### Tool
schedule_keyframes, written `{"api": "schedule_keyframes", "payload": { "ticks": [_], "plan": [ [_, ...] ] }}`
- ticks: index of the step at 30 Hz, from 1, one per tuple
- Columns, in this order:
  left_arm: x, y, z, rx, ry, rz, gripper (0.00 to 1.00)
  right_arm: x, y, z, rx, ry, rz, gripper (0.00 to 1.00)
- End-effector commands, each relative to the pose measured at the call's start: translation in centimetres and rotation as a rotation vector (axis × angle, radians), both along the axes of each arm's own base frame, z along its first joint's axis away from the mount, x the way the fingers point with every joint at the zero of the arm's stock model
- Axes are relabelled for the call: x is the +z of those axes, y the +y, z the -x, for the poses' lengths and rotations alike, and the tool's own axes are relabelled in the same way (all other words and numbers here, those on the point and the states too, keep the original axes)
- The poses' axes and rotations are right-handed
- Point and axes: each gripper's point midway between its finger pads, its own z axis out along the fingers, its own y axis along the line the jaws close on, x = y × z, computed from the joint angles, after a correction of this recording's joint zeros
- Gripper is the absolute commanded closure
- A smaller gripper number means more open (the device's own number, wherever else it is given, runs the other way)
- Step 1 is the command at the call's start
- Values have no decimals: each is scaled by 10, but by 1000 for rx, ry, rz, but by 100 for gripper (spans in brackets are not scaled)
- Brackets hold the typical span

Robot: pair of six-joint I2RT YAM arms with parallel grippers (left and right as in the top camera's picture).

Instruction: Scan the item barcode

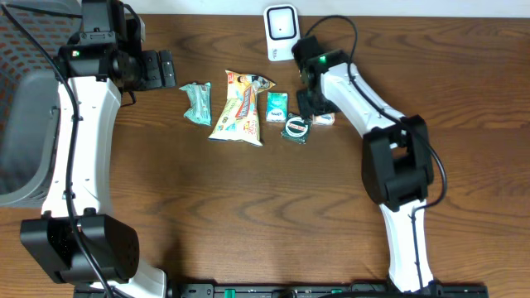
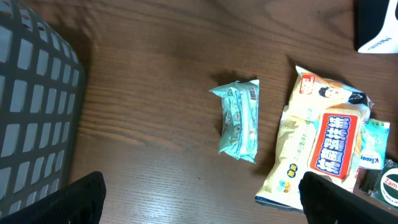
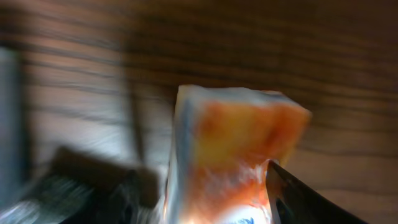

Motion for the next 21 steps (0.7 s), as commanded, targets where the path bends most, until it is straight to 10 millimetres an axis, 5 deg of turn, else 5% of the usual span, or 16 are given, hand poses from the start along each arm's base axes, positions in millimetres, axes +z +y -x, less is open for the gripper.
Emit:
{"api": "schedule_keyframes", "payload": {
  "ticks": [1, 5, 10, 17, 21],
  "plan": [
    [-1, -1, 2, -13, 8, -8, 2, -21, -4, 5, -39, 37, 23, 55],
    [-1, -1, 2, -13, 8, -8, 2, -22, -6, 4, -44, 37, 22, 81],
    [-1, -1, 2, -13, 8, -8, 2, -1, -10, -5, -78, 26, -52, 99],
    [-1, -1, 2, -13, 8, -8, 2, 37, 7, -16, 9, 106, -549, 96],
    [-1, -1, 2, -13, 8, -8, 2, 50, 0, -15, 38, 128, -787, 94]
  ]
}}
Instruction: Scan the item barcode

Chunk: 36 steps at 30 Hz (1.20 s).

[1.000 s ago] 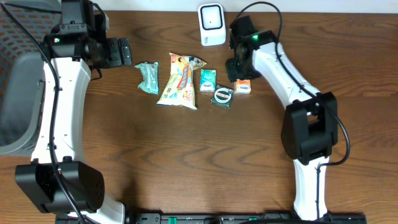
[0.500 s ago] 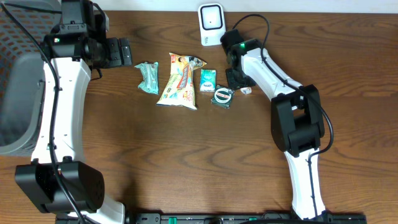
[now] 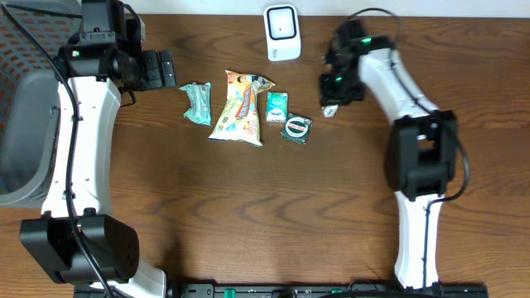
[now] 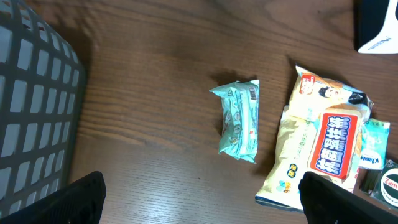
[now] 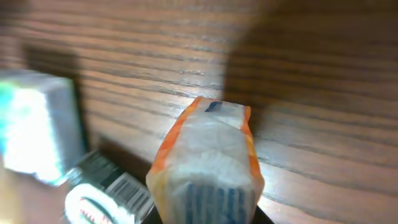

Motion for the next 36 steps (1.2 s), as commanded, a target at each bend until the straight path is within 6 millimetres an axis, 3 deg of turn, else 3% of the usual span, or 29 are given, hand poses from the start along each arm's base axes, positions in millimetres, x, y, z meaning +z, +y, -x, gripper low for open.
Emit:
{"api": "schedule_keyframes", "payload": {
  "ticks": [1, 4, 8, 13, 15, 19, 23, 28, 36],
  "plan": [
    [-1, -1, 2, -13, 8, -8, 2, 28, 17, 4, 89, -13, -353, 94],
    [-1, -1, 2, -13, 8, -8, 2, 27, 8, 10, 81, 0, -478, 92],
    [-1, -1, 2, -13, 8, -8, 2, 4, -9, 19, 22, 26, -539, 83],
    [-1, -1, 2, -13, 8, -8, 2, -40, -45, 29, -116, 88, -427, 63],
    [-1, -1, 2, -13, 8, -8, 2, -49, -62, 31, -153, 104, -352, 58],
    [-1, -1, 2, -13, 8, -8, 2, -39, -81, 29, -185, 118, -305, 46],
    [-1, -1, 2, -13, 8, -8, 2, -22, -85, 23, -167, 103, -304, 37],
    [-1, -1, 2, -13, 8, -8, 2, -21, -80, 24, -147, 104, -295, 37],
    [-1, -1, 2, -13, 8, -8, 2, -40, -79, 31, -144, 140, -104, 37]
  ]
}}
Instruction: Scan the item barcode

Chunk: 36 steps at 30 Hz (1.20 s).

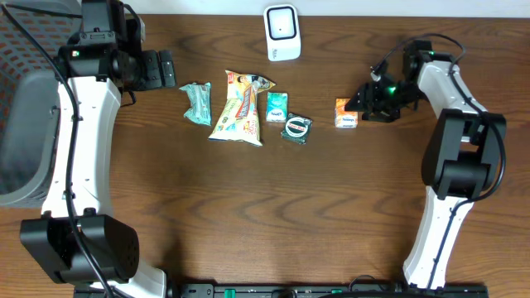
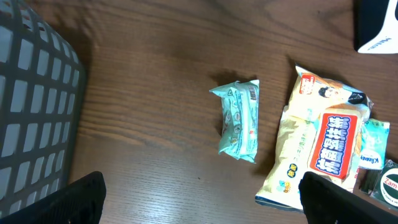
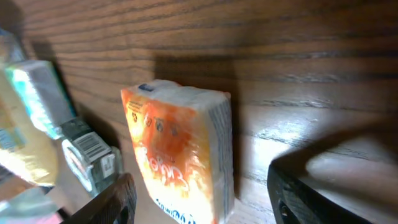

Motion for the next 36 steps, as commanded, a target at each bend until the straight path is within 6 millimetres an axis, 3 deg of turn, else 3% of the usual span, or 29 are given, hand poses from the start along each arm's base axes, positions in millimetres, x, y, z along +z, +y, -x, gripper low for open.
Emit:
{"api": "schedule_keyframes", "payload": {
  "ticks": [1, 5, 10, 14, 17, 23, 28, 30, 36],
  "plan": [
    [-1, -1, 2, -12, 8, -8, 2, -23, -2, 8, 26, 42, 148, 38],
    [-1, -1, 2, -12, 8, -8, 2, -30, 13, 10, 53, 34, 156, 46],
    [-1, -1, 2, -12, 8, -8, 2, -45, 16, 17, 22, 66, 224, 87],
    [-1, -1, 2, -12, 8, -8, 2, -41, 24, 18, 30, 70, 199, 97],
    [-1, -1, 2, -12, 8, -8, 2, -29, 33, 15, 30, 70, 142, 99],
    [-1, -1, 2, -12, 8, -8, 2, 20, 58, 0, 89, 5, -40, 99],
    [-1, -1, 2, -12, 8, -8, 2, 98, 113, -6, 324, -259, -439, 99],
    [-1, -1, 2, -12, 8, -8, 2, 119, 122, -8, 348, -318, -523, 99],
    [-1, -1, 2, -12, 8, -8, 2, 159, 134, -6, 398, -445, -729, 99]
  ]
}}
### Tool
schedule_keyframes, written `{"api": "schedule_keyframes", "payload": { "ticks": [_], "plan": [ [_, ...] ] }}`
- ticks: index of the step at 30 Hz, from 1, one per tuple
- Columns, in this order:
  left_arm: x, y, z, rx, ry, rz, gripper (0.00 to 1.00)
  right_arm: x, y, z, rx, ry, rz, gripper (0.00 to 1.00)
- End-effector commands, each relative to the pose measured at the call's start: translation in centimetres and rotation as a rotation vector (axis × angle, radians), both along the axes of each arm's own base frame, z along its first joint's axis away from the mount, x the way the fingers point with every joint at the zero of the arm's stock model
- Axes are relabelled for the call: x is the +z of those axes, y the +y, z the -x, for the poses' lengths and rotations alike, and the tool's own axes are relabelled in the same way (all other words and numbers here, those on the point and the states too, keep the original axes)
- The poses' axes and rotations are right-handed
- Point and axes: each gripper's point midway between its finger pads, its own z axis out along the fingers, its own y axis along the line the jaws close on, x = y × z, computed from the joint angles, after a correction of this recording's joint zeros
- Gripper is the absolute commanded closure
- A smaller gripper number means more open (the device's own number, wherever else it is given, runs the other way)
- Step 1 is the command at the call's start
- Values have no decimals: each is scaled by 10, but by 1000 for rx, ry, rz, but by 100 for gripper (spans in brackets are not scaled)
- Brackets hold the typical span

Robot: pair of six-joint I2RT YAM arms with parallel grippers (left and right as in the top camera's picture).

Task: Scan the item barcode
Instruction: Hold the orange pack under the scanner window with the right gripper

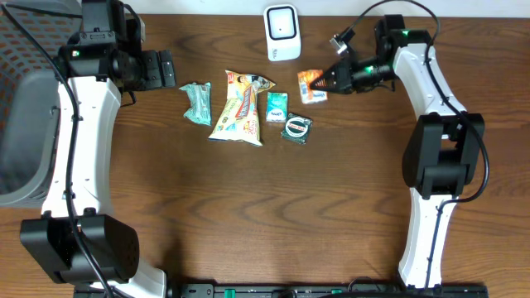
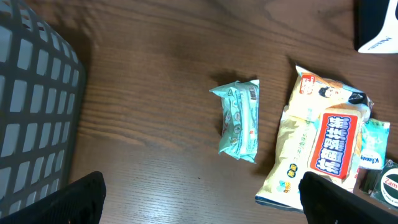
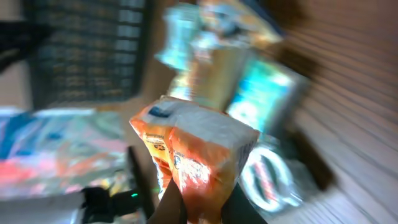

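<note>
The white barcode scanner (image 1: pixel 281 33) stands at the table's far edge. Just to its right and nearer, my right gripper (image 1: pixel 324 83) is shut on a small orange packet (image 1: pixel 310 85) and holds it off the table. In the blurred right wrist view the orange packet (image 3: pixel 199 155) stands up from between the right gripper (image 3: pixel 199 208) fingers, with other items behind it. My left gripper (image 1: pixel 157 69) hangs open and empty left of the items. The left gripper (image 2: pixel 202 208) shows its fingers wide apart below a teal packet (image 2: pixel 239 121).
On the table lie a teal packet (image 1: pixel 197 102), a yellow snack bag (image 1: pixel 238 108), a small green-white packet (image 1: pixel 276 106) and a round dark tin (image 1: pixel 296 127). A grey mesh basket (image 1: pixel 21 141) stands at the left edge; its wall (image 2: pixel 31 112) shows in the left wrist view.
The orange packet stood on the table right of the tin with my right gripper open around it. Now the gripper is shut on it and holds it up, further left, near the scanner.
My right gripper was at the orange packet beside the tin, then held it a little to the right. Later the packet stood on the table further right, the gripper open around it. Now it is gripped again near the scanner. The left arm stayed still.
</note>
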Motion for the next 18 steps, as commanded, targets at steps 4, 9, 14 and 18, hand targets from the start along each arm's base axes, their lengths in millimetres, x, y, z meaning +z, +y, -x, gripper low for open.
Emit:
{"api": "schedule_keyframes", "payload": {
  "ticks": [4, 9, 14, 18],
  "plan": [
    [-1, -1, 2, -13, 7, -8, 2, 50, 16, 7, 77, -136, -284, 99],
    [-1, -1, 2, -13, 7, -8, 2, 54, 19, 9, 80, -126, -308, 99],
    [-1, -1, 2, -13, 7, -8, 2, 54, 26, 13, 96, -124, -310, 99],
    [-1, -1, 2, -13, 7, -8, 2, 54, 33, 16, 111, -122, -312, 99]
  ]
}}
